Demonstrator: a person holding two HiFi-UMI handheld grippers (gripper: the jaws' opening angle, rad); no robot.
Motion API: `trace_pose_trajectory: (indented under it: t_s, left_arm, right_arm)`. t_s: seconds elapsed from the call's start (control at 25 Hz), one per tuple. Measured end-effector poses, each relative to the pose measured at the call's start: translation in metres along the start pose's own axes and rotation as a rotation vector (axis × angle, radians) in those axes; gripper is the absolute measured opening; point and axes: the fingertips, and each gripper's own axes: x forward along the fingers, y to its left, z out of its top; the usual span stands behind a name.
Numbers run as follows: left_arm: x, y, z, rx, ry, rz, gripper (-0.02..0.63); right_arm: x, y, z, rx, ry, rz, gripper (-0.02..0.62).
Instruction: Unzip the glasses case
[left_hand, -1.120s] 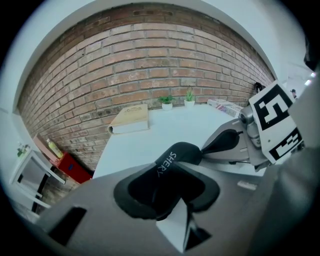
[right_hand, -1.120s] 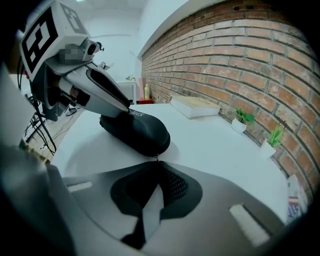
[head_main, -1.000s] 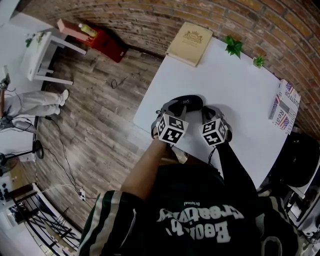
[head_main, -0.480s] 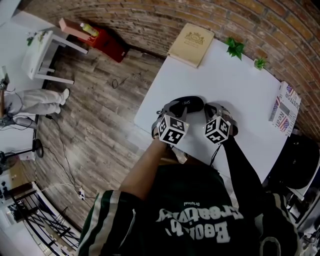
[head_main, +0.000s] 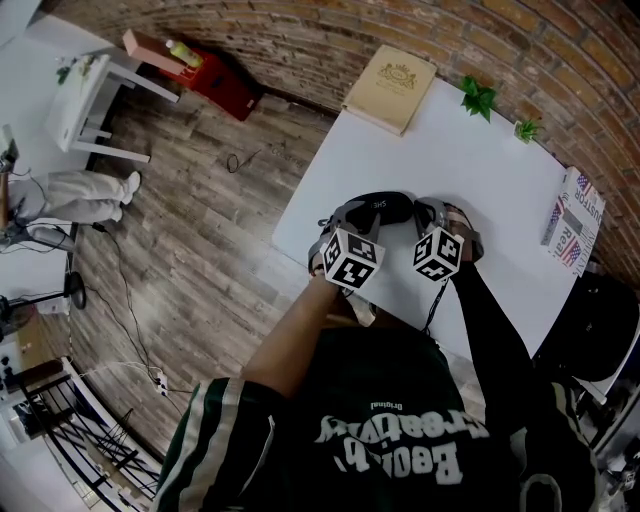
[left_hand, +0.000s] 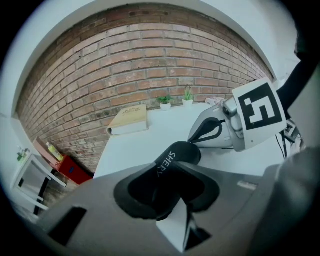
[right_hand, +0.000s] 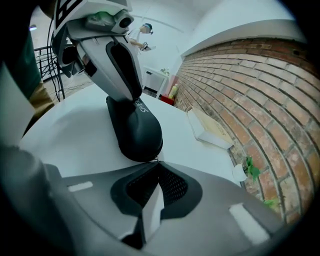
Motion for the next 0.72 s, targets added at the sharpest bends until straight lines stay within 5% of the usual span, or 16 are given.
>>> trace_pose_trajectory:
  t_s: [0.16, 0.48, 0.72]
  left_arm:
    - [-0.002, 0.0, 0.0, -0.007, 0.013, -0.026, 0.104]
    - [-0.018, -0.018, 0.002, -0.036, -0.006, -0.118, 0.071]
    - [-0.012, -0.028, -0.005, -0.021, -0.008, -0.198, 0.077]
  right_arm:
    - [-0.002, 0.001, 0.0, 0.011, -0.007, 0.015, 0.015]
    - [-0.03, 0.004, -0.042, 0.463, 0.072, -0.018, 0.015]
    - [-0.048, 0.03, -0.027, 0.529, 0.075, -0.007, 0.015]
